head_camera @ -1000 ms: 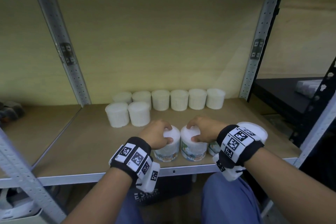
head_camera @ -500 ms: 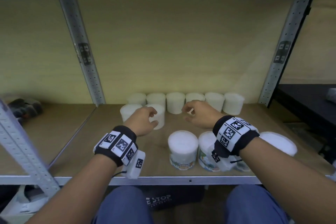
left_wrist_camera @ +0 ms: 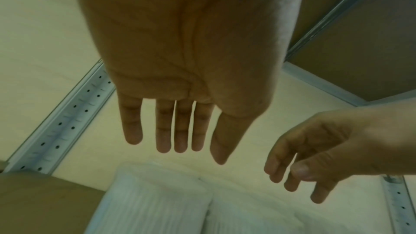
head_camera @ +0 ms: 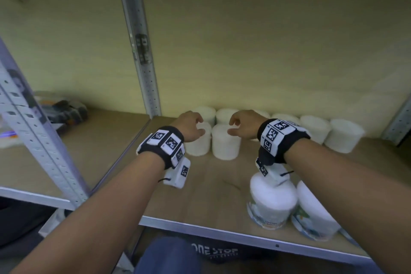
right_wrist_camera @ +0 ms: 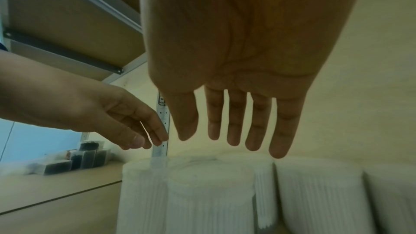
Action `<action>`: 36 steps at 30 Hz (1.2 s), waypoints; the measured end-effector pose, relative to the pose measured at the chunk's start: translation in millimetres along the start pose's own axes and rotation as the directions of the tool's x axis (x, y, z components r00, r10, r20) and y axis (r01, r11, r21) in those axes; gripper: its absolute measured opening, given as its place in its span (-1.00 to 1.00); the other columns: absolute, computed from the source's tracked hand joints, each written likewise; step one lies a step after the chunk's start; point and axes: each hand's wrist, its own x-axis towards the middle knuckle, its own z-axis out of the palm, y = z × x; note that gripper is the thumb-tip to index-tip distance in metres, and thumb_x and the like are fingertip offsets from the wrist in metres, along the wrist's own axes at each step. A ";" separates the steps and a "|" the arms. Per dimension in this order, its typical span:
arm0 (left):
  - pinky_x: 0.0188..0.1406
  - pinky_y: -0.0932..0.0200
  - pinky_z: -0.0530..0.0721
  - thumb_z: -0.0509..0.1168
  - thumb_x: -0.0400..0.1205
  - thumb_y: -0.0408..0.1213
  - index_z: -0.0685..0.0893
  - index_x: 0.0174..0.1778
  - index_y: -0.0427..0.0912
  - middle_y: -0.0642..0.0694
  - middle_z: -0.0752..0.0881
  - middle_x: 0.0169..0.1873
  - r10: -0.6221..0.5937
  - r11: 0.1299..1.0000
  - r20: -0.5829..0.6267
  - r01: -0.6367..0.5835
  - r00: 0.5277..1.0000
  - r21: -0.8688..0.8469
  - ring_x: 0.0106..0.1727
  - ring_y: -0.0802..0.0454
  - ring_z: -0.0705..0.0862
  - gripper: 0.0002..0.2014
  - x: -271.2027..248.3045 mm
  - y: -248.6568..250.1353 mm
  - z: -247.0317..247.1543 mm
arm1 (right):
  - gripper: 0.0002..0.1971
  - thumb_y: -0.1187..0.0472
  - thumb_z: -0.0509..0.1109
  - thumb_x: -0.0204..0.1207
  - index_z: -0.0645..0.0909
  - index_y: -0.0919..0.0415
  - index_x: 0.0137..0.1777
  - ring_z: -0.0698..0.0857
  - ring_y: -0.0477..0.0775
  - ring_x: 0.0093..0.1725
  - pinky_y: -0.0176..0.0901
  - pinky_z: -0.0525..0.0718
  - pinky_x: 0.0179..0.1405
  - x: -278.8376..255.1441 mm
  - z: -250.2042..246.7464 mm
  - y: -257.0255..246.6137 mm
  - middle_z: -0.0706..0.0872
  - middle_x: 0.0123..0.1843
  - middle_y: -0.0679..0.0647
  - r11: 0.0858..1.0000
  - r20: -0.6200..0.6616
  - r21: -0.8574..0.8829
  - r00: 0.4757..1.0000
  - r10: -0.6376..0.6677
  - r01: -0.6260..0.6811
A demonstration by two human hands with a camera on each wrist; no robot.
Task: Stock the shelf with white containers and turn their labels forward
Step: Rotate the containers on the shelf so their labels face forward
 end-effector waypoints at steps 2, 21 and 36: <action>0.33 0.08 0.49 0.28 0.63 -0.09 0.45 0.46 -0.15 -0.18 0.48 0.42 -0.006 1.000 0.016 0.006 1.000 0.013 0.39 -0.12 0.51 -0.52 9.7 -4.9 3.6 | -0.52 -0.03 0.34 0.58 0.52 0.21 0.43 0.58 0.15 0.35 -0.13 0.54 0.28 14.4 2.2 -4.2 0.57 0.41 0.15 0.999 0.017 -0.046 1.000 0.010 -0.009; 0.41 -0.02 0.47 0.24 0.65 -0.01 0.42 0.50 -0.10 -0.15 0.42 0.45 0.022 0.986 0.022 -0.026 1.000 0.163 0.44 -0.13 0.44 -0.50 36.0 -14.0 21.9 | -0.40 -0.09 0.27 0.61 0.39 0.34 0.50 0.54 0.18 0.43 -0.09 0.52 0.36 49.7 17.7 -14.6 0.52 0.47 0.22 0.950 0.121 -0.310 0.991 0.063 -0.023; 0.44 -0.06 0.45 0.27 0.63 -0.02 0.47 0.47 -0.08 -0.14 0.44 0.44 0.016 0.993 -0.016 -0.014 1.000 0.115 0.44 -0.14 0.45 -0.51 33.9 -16.3 26.3 | -0.51 0.27 0.30 0.58 0.41 0.24 0.52 0.53 0.19 0.44 -0.08 0.53 0.37 44.6 11.7 -13.9 0.49 0.50 0.18 0.975 0.128 -0.218 0.992 -0.018 0.046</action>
